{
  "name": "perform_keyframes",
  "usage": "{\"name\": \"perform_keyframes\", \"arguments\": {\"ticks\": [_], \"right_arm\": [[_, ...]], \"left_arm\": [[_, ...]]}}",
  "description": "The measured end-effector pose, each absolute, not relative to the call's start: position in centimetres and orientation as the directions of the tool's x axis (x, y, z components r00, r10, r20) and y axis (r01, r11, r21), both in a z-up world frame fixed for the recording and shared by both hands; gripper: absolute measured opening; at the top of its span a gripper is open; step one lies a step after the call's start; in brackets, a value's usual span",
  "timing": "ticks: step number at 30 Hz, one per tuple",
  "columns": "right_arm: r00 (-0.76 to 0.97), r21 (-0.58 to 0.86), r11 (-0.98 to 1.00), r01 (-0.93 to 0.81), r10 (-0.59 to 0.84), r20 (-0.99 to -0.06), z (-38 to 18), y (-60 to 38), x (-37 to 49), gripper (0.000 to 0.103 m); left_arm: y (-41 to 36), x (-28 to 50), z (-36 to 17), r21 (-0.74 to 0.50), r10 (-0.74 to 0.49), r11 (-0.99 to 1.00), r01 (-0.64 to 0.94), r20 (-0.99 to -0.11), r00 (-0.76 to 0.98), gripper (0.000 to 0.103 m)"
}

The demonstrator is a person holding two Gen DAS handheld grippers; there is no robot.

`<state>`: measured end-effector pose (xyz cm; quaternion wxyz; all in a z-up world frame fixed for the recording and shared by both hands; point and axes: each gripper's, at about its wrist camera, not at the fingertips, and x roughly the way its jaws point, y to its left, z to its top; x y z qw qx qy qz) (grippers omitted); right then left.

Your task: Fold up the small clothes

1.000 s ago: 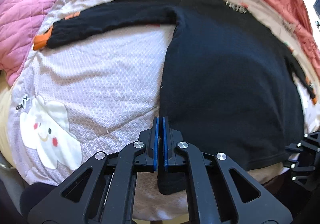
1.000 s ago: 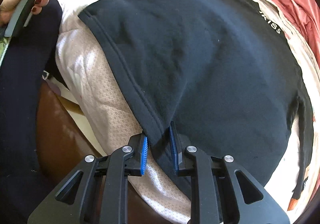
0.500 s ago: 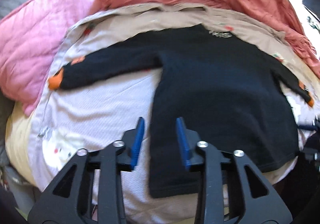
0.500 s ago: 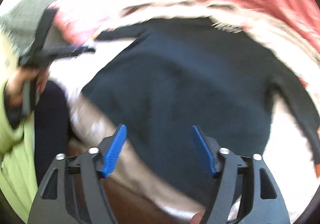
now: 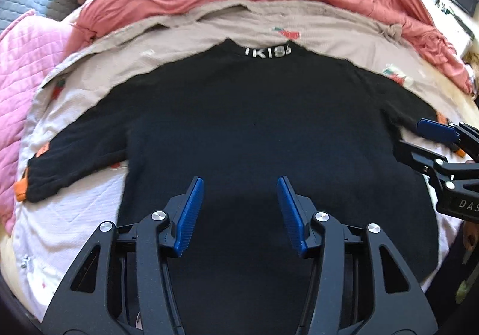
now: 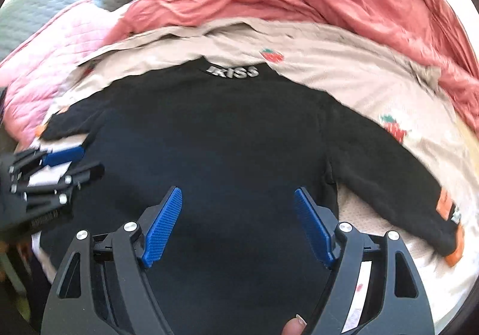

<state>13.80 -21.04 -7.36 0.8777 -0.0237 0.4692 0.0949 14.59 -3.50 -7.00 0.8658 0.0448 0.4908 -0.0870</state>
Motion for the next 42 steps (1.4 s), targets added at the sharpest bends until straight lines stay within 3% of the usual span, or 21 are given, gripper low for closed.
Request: {"name": "perform_keyframes", "arguments": {"ticks": [9, 11, 16, 17, 19, 21, 24, 28, 35, 42], "right_arm": [[0.441, 0.026, 0.990, -0.137, 0.085, -0.893, -13.6, -22.8, 14.8, 0.076], [0.411, 0.047, 0.992, -0.113, 0.090, -0.907, -14.9, -23.7, 15.2, 0.081], [0.457, 0.072, 0.992, -0.099, 0.110, -0.883, -13.4, -24.1, 15.0, 0.081], [0.483, 0.062, 0.992, -0.105, 0.106, -0.869, -12.7, -24.0, 14.8, 0.082], [0.531, 0.046, 0.994, -0.099, 0.092, -0.842, -11.2, -24.2, 14.7, 0.085], [0.566, 0.053, 0.995, -0.087, 0.093, -0.819, -10.0, -24.6, 14.5, 0.088], [0.617, 0.050, 0.996, -0.069, 0.082, -0.783, -8.4, -25.2, 14.6, 0.094], [0.675, 0.044, 0.999, -0.030, 0.053, -0.736, -6.5, -27.0, 14.1, 0.096], [0.722, 0.062, 0.991, 0.114, -0.040, -0.690, -4.9, -32.7, 14.0, 0.098], [0.691, 0.114, 0.919, 0.378, -0.198, -0.695, -4.5, -42.3, 13.4, 0.098]], "left_arm": [[-4.1, 16.1, -12.9, 0.031, -0.044, 0.986, 0.161, -0.895, 0.444, 0.047], [-4.0, 16.0, -13.5, 0.031, -0.042, 0.988, 0.152, -0.890, 0.453, 0.049], [-4.1, 15.4, -12.1, 0.037, -0.037, 0.989, 0.146, -0.880, 0.473, 0.050], [-4.0, 15.3, -11.5, 0.030, -0.045, 0.989, 0.147, -0.877, 0.478, 0.053], [-4.0, 15.2, -10.1, 0.023, -0.055, 0.988, 0.150, -0.866, 0.496, 0.068], [-4.2, 14.9, -8.6, 0.035, -0.047, 0.989, 0.146, -0.853, 0.519, 0.072], [-4.7, 15.0, -7.1, 0.034, -0.049, 0.989, 0.144, -0.845, 0.533, 0.087], [-6.1, 15.2, -5.6, 0.027, -0.063, 0.987, 0.156, -0.835, 0.546, 0.094], [-9.8, 16.2, -4.4, 0.039, -0.082, 0.978, 0.204, -0.828, 0.555, 0.094], [-13.4, 18.0, -4.2, 0.006, -0.138, 0.969, 0.248, -0.818, 0.558, 0.094]]}}
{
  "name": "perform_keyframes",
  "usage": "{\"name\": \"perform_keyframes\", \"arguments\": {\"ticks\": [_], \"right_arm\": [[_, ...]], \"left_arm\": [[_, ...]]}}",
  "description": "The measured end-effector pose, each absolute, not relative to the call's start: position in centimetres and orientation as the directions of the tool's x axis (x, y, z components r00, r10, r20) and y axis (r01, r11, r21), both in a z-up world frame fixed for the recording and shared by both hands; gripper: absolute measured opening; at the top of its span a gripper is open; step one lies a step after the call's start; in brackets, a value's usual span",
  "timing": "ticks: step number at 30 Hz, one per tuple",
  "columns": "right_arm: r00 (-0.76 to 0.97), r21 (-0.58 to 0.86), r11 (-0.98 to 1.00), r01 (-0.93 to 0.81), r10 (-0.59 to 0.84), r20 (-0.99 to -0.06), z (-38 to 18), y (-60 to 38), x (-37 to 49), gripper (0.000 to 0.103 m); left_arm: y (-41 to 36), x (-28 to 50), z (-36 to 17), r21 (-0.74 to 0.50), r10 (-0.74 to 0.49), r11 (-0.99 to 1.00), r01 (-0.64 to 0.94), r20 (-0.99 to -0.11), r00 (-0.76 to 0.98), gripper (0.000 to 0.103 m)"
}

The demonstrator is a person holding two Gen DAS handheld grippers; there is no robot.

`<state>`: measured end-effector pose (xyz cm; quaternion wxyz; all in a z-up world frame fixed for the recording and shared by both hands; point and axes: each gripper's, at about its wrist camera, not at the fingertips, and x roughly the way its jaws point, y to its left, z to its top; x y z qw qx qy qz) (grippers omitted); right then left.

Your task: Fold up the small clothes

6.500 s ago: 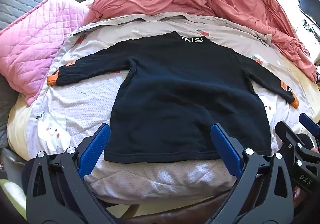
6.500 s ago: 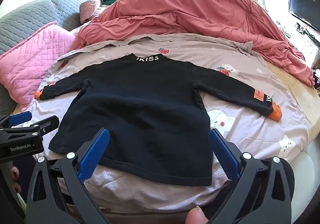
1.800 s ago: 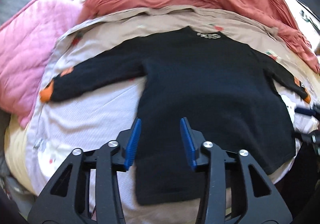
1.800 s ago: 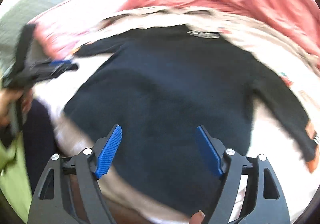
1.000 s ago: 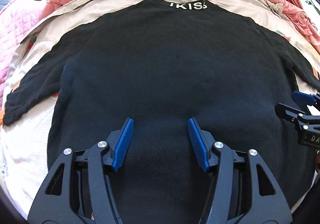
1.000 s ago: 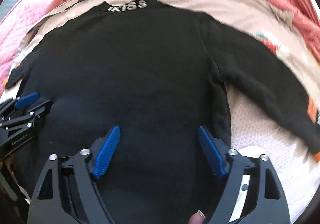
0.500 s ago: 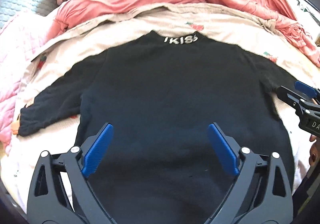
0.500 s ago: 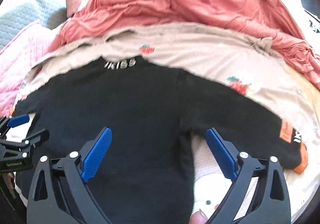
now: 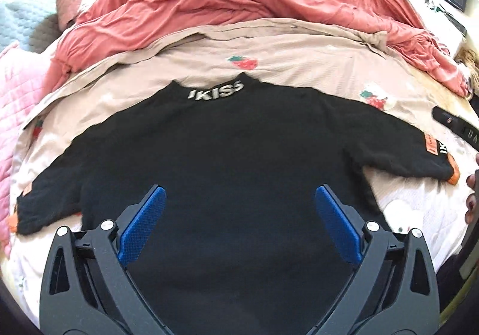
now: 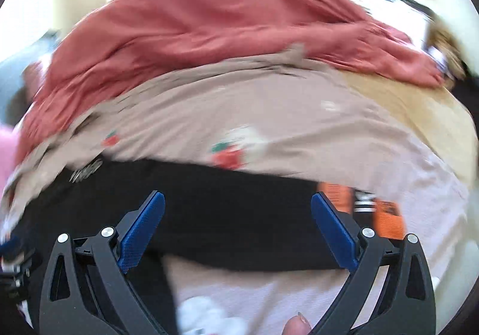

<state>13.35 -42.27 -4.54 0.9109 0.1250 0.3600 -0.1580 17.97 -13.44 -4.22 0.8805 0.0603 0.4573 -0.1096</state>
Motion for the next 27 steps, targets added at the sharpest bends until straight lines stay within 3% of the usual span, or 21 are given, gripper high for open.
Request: {"name": "perform_keyframes", "arguments": {"ticks": [6, 16, 25, 26, 27], "right_arm": [[0.590, 0.118, 0.789, 0.603, -0.341, -0.732, -5.3, -49.2, 11.2, 0.098], [0.424, 0.061, 0.672, 0.738, -0.392, -0.816, -8.9, -53.3, 10.2, 0.098], [0.364, 0.137, 0.571, 0.810, -0.306, -0.880, -12.0, -56.4, 9.2, 0.097], [0.363, 0.138, 0.570, 0.810, -0.302, -0.881, -12.2, -56.4, 9.3, 0.096], [0.362, 0.137, 0.573, 0.808, -0.299, -0.883, -12.3, -56.4, 9.4, 0.085]], "left_arm": [[-17.3, 19.4, -4.7, -0.009, -0.177, 0.956, 0.294, -0.816, 0.551, 0.094], [-22.5, 20.9, -7.2, 0.000, -0.209, 0.925, 0.379, -0.835, 0.509, 0.094], [-23.2, 21.3, -10.5, 0.028, -0.178, 0.918, 0.396, -0.863, 0.473, 0.094], [-23.1, 21.4, -11.3, 0.033, -0.167, 0.918, 0.396, -0.872, 0.460, 0.094], [-23.1, 21.5, -12.0, 0.034, -0.158, 0.918, 0.394, -0.881, 0.446, 0.093]]}}
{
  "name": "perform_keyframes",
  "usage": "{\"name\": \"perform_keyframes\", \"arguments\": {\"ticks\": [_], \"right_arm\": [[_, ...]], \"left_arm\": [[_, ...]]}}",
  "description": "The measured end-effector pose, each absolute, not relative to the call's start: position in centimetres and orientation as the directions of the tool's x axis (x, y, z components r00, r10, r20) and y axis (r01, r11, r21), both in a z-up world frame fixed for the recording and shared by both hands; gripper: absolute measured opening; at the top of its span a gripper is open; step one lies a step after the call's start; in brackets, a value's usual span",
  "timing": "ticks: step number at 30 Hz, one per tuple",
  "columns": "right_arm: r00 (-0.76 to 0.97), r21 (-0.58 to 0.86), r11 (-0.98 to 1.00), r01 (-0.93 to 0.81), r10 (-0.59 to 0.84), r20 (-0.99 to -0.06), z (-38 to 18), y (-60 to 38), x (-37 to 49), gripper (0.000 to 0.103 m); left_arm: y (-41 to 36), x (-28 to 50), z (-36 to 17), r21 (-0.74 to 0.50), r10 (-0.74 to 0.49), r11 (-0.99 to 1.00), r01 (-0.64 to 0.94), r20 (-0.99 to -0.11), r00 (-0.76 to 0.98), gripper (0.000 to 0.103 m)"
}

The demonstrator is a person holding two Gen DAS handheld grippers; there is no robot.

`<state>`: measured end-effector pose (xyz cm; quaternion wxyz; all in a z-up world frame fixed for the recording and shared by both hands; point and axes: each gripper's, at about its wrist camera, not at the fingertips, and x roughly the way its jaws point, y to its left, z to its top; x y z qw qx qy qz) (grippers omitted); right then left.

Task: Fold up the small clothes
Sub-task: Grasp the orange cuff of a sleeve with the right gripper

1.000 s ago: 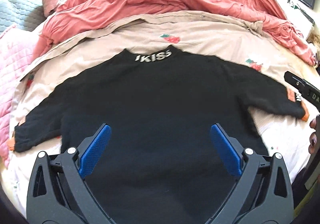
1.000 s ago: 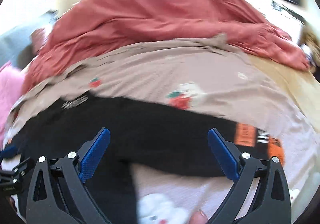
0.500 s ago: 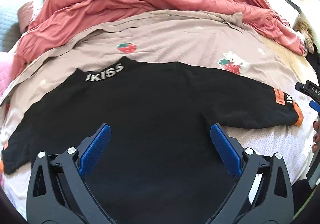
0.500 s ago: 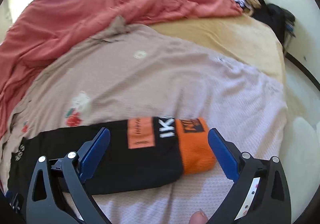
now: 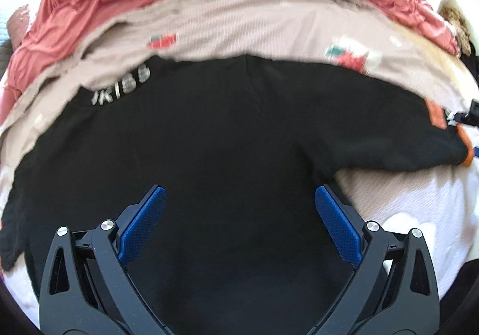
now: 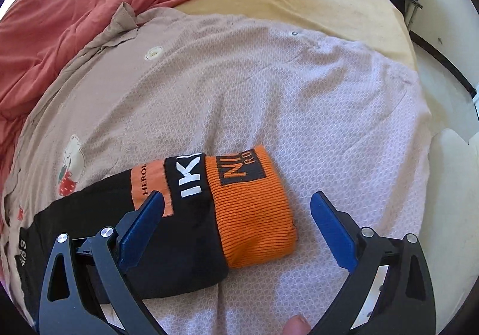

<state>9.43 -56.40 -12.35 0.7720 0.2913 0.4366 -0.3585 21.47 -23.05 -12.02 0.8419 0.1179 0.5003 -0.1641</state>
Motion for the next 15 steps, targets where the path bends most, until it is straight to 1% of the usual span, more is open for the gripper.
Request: {"name": "perform_keyframes", "arguments": {"ticks": [2, 3, 5, 6, 7, 8, 9, 12, 15], "right_arm": [[0.360, 0.141, 0.577, 0.805, -0.285, -0.888, -12.6, -56.4, 9.6, 0.063], [0.362, 0.159, 0.570, 0.806, -0.263, -0.894, -13.0, -56.5, 9.6, 0.060], [0.380, 0.201, 0.555, 0.807, -0.228, -0.896, -13.3, -56.8, 9.3, 0.039], [0.399, 0.223, 0.551, 0.804, -0.222, -0.890, -13.2, -56.9, 9.2, 0.025], [0.434, 0.255, 0.553, 0.794, -0.221, -0.873, -12.6, -56.9, 9.0, 0.020], [0.460, 0.273, 0.562, 0.781, -0.221, -0.860, -12.1, -56.7, 9.0, 0.016], [0.493, 0.296, 0.574, 0.764, -0.223, -0.841, -11.5, -56.4, 9.1, 0.015], [0.612, 0.356, 0.645, 0.676, -0.222, -0.759, -8.8, -54.8, 9.7, 0.014], [0.723, 0.397, 0.747, 0.534, -0.160, -0.672, -6.4, -51.7, 11.2, 0.014]], "left_arm": [[-22.8, 21.6, -13.7, 0.028, -0.145, 0.920, 0.391, -0.902, 0.406, 0.085], [-22.6, 21.6, -14.5, 0.017, -0.149, 0.921, 0.389, -0.908, 0.392, 0.085], [-22.2, 21.5, -15.1, 0.003, -0.168, 0.922, 0.388, -0.898, 0.407, 0.085], [-22.1, 21.5, -15.1, 0.002, -0.172, 0.921, 0.389, -0.895, 0.412, 0.085], [-22.1, 21.4, -15.0, 0.000, -0.175, 0.921, 0.389, -0.893, 0.414, 0.085], [-22.0, 21.4, -14.8, -0.004, -0.180, 0.921, 0.390, -0.892, 0.415, 0.085], [-21.8, 21.3, -14.5, -0.011, -0.187, 0.921, 0.389, -0.889, 0.417, 0.084], [-20.7, 20.9, -13.2, -0.051, -0.224, 0.928, 0.369, -0.868, 0.443, 0.084], [-18.8, 20.4, -11.6, -0.096, -0.250, 0.941, 0.325, -0.843, 0.476, 0.084]]}}
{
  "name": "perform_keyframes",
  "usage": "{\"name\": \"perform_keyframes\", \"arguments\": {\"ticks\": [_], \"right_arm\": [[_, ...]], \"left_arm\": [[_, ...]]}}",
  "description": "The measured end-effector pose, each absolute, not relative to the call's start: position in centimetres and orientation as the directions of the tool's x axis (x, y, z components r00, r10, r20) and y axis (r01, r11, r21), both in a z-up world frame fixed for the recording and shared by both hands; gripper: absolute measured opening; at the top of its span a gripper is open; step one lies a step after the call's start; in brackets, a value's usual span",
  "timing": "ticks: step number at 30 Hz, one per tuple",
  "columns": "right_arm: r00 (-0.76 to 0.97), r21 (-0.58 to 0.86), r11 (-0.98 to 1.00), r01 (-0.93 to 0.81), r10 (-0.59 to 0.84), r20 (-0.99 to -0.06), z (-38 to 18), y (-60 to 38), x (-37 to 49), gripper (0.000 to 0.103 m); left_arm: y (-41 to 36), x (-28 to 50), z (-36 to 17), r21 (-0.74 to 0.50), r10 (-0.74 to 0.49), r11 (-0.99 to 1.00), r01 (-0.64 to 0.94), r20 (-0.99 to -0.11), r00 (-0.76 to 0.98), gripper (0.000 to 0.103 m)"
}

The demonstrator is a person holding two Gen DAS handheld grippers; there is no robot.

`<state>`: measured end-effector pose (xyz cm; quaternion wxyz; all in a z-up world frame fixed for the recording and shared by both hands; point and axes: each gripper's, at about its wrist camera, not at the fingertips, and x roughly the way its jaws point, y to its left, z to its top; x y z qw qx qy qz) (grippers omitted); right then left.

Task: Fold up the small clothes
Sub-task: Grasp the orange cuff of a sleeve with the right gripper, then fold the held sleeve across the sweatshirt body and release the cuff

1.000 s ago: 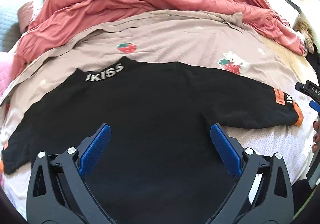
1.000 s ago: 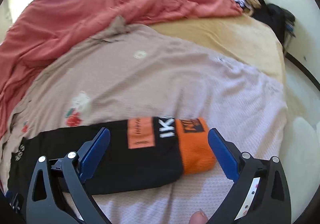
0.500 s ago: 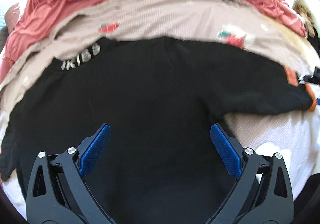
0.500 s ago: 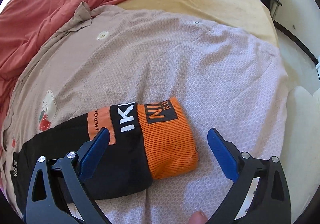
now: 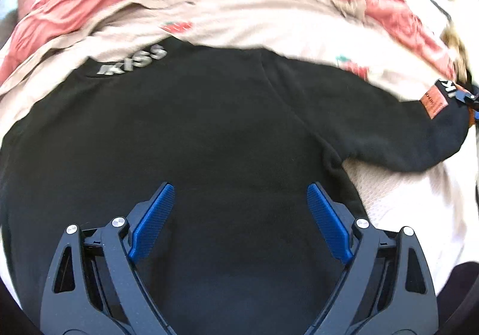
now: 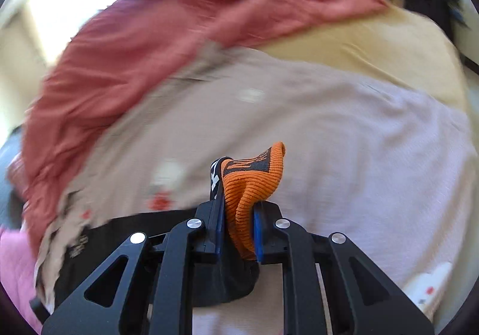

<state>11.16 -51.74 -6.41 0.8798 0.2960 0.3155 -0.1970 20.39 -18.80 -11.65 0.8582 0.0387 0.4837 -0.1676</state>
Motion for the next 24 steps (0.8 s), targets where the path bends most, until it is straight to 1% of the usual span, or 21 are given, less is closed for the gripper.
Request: {"name": "perform_keyframes", "arguments": {"ticks": [2, 4, 9, 14, 15, 17, 18, 20, 22, 24], "right_arm": [[0.776, 0.441, 0.805, 0.397, -0.039, -0.629, -5.6, -48.6, 12.9, 0.014], [0.786, 0.447, 0.842, 0.301, 0.047, -0.617, -5.2, -45.8, 14.6, 0.014], [0.739, 0.448, 0.888, 0.100, 0.236, -0.631, -5.1, -38.9, 19.6, 0.014], [0.652, 0.406, 0.913, -0.041, 0.333, -0.682, -7.0, -31.6, 22.5, 0.014], [0.640, 0.399, 0.915, -0.056, 0.340, -0.689, -7.3, -31.0, 22.9, 0.017], [0.600, 0.410, 0.905, -0.112, 0.390, -0.698, -8.3, -29.3, 22.8, 0.018], [0.583, 0.418, 0.900, -0.122, 0.406, -0.704, -8.7, -28.8, 22.7, 0.030], [0.562, 0.433, 0.891, -0.135, 0.429, -0.707, -9.2, -28.4, 22.5, 0.047], [0.581, 0.450, 0.883, -0.130, 0.436, -0.687, -8.4, -29.1, 22.2, 0.047], [0.631, 0.439, 0.892, -0.105, 0.401, -0.664, -6.9, -30.4, 22.0, 0.047]], "left_arm": [[-17.0, 20.2, -10.6, -0.123, -0.258, 0.950, 0.289, -0.830, 0.495, 0.084], [-15.1, 20.1, -9.8, -0.119, -0.237, 0.961, 0.251, -0.820, 0.521, 0.084], [-8.8, 20.1, -8.9, -0.126, -0.169, 0.985, 0.116, -0.828, 0.534, 0.084], [-4.9, 19.7, -8.7, -0.139, -0.139, 0.989, 0.041, -0.832, 0.537, 0.084], [-4.6, 19.7, -8.9, -0.144, -0.139, 0.989, 0.033, -0.832, 0.538, 0.084], [-4.2, 19.8, -9.1, -0.159, -0.149, 0.987, 0.025, -0.835, 0.530, 0.084], [-4.4, 19.9, -9.3, -0.166, -0.153, 0.986, 0.023, -0.837, 0.526, 0.084], [-4.6, 19.9, -9.7, -0.186, -0.168, 0.982, 0.016, -0.841, 0.515, 0.084], [-5.2, 20.0, -9.8, -0.210, -0.191, 0.977, 0.019, -0.841, 0.506, 0.084], [-6.3, 20.2, -9.8, -0.225, -0.215, 0.974, 0.040, -0.842, 0.495, 0.084]]}}
